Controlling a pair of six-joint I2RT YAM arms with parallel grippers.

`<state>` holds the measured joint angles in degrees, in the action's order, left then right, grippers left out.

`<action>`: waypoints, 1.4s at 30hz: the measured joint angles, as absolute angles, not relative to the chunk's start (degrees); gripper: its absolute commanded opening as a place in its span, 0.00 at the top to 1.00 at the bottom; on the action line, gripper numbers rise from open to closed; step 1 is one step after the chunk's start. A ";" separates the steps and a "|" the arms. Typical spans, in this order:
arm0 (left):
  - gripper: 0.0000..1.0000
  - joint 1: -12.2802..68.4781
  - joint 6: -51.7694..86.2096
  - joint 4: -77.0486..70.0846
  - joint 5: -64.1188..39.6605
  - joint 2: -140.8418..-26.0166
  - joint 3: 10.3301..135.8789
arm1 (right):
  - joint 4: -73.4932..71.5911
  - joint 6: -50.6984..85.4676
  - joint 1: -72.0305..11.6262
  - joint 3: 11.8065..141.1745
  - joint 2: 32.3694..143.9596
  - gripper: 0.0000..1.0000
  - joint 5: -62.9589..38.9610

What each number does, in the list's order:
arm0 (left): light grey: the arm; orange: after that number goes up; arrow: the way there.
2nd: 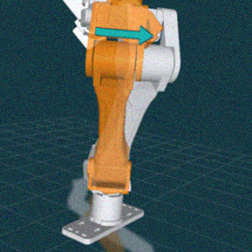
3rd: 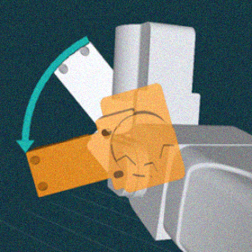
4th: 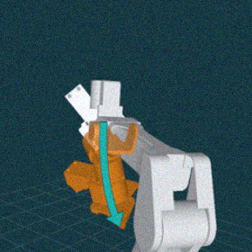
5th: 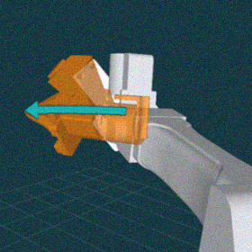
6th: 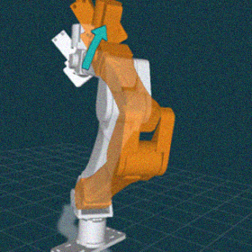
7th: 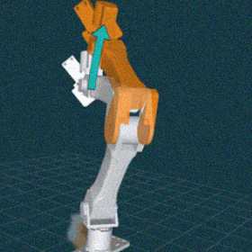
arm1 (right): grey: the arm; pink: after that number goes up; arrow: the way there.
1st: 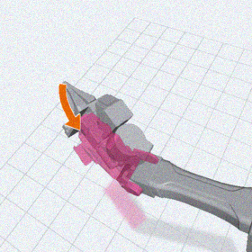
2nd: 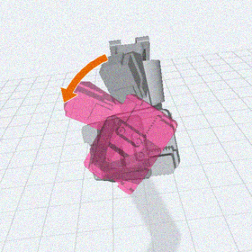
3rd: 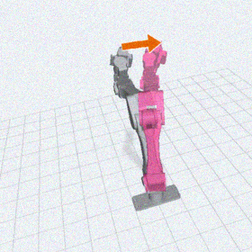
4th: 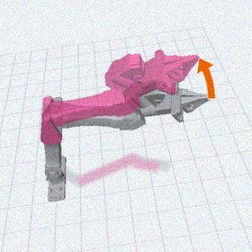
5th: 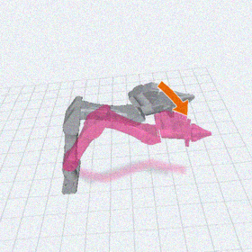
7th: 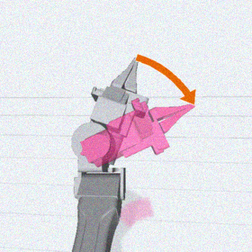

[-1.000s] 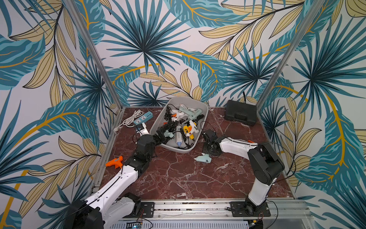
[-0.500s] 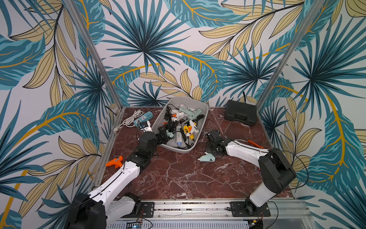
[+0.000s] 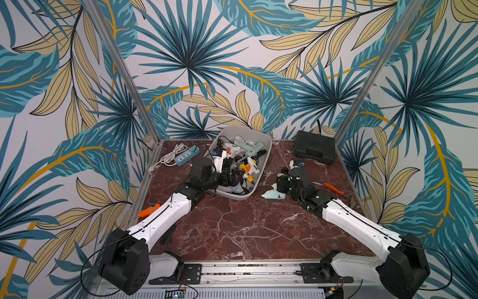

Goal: Put the hot melt glue gun into the storage box
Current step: Pick up the hot melt adhesive gun from the center of the board.

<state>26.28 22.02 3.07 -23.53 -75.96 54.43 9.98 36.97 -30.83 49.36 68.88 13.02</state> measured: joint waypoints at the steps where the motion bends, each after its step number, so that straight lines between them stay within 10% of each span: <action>1: 0.00 27.66 20.49 4.86 -24.99 -77.17 56.42 | 9.45 36.77 -30.83 49.36 67.94 0.97 13.02; 27: 0.18 39.86 8.56 19.97 -34.70 -92.38 73.43 | 7.51 35.31 -30.83 49.39 64.47 0.96 11.90; 42: 0.58 41.34 10.09 19.97 -36.05 -96.88 76.29 | 7.49 33.98 -30.85 49.39 64.47 0.92 11.97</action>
